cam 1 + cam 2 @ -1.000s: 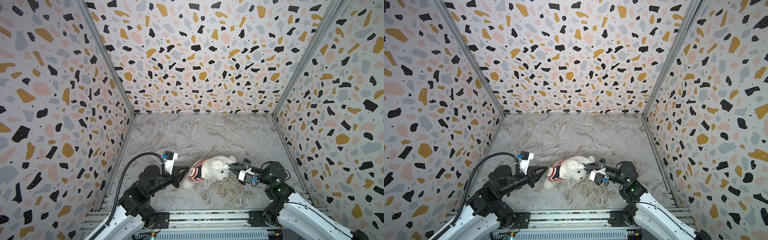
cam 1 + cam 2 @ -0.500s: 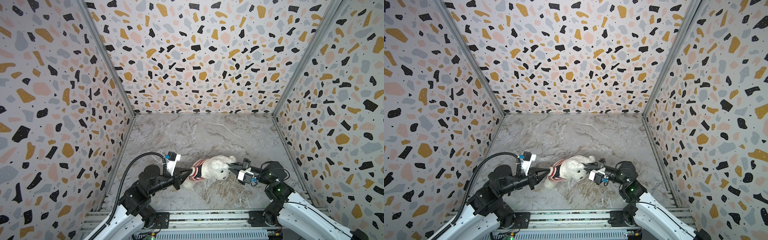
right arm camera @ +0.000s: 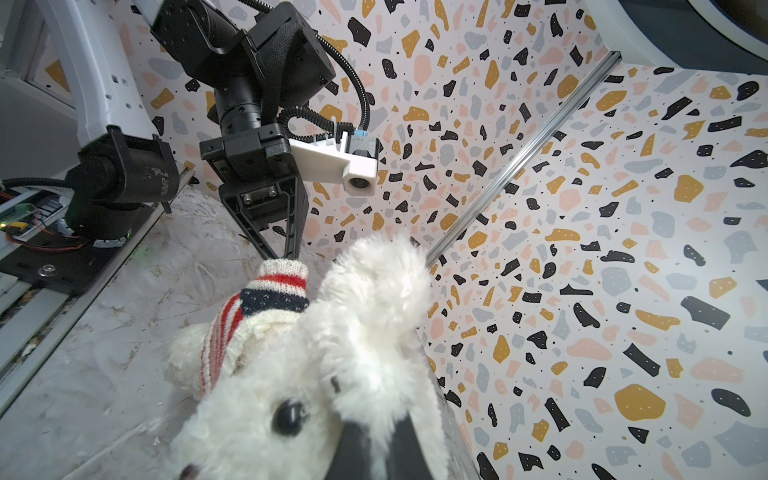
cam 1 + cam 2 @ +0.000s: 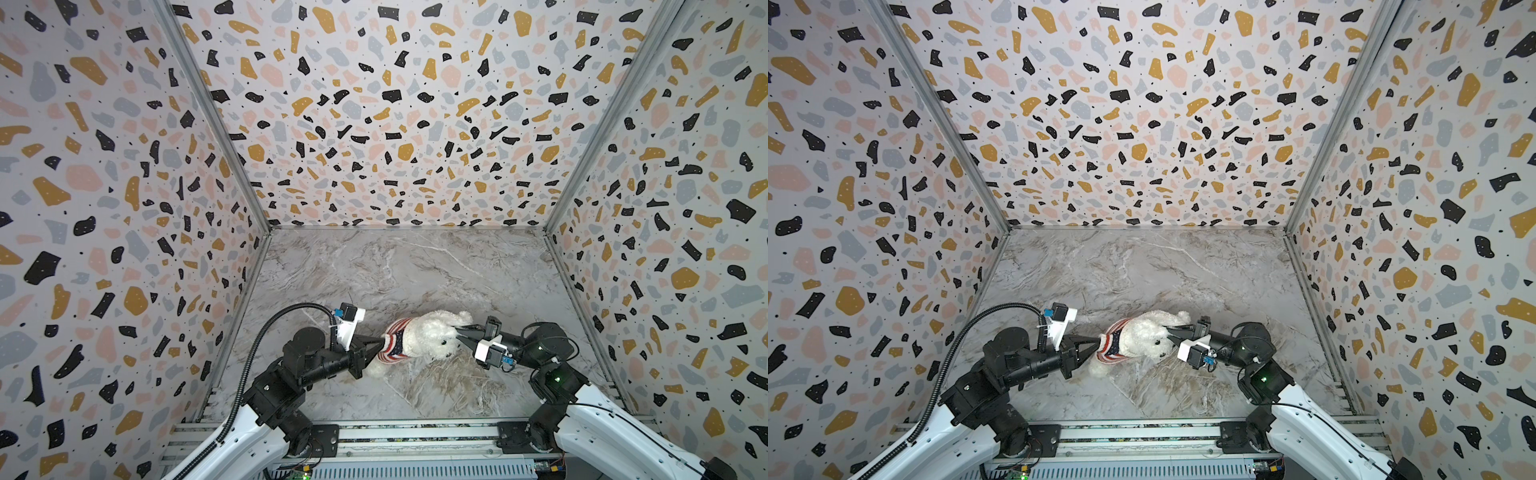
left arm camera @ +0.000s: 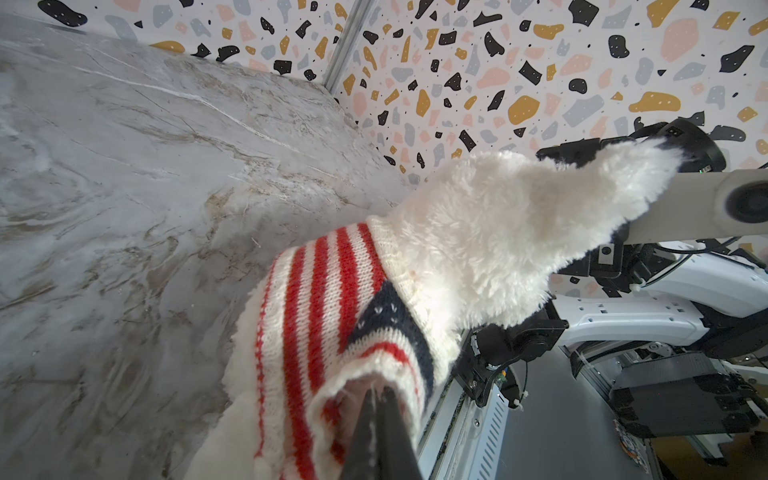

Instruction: Dress the teddy bear

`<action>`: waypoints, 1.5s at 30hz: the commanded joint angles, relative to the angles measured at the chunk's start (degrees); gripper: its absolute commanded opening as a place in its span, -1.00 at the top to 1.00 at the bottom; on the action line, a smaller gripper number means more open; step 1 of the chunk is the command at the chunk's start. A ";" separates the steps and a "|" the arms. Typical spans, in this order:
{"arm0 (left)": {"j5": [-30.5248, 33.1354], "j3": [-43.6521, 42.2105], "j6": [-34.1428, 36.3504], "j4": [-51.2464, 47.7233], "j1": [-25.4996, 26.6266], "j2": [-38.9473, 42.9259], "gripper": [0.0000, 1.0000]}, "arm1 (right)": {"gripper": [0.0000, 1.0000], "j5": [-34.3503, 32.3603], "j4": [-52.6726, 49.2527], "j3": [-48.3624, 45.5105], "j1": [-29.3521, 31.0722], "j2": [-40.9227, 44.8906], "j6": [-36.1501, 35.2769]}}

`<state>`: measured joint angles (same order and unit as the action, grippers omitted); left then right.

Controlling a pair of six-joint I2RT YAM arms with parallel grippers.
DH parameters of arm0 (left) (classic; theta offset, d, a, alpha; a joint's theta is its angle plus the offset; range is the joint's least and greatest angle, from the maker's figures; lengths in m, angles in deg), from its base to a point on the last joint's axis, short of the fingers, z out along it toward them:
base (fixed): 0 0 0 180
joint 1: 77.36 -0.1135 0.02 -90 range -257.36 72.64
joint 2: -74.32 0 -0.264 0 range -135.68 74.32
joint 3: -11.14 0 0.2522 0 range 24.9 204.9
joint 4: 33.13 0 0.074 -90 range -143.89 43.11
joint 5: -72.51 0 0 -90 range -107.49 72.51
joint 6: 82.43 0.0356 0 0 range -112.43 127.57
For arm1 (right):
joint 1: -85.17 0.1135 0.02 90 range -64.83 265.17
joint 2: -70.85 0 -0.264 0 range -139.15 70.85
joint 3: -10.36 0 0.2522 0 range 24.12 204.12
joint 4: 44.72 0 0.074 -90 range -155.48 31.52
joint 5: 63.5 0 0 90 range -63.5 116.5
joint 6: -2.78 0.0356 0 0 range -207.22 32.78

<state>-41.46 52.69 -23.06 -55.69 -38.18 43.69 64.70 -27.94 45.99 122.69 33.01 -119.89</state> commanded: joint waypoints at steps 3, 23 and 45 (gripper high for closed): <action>-0.58 -0.37 0.71 3.93 1.76 -0.86 1.00 | 1.00 -1.58 5.40 2.61 0.20 0.25 0.92; 10.42 0.43 2.76 5.81 6.61 -5.73 0.59 | 1.00 -0.45 5.15 2.19 1.13 2.69 0.85; 9.80 2.11 4.37 8.16 11.62 -13.46 0.41 | 1.00 -6.55 7.91 1.63 4.74 1.37 1.11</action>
<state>-33.74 53.00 -19.17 -49.06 -26.92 31.40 59.80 -25.62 45.99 126.53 33.75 -119.87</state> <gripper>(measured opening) 0.298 0.068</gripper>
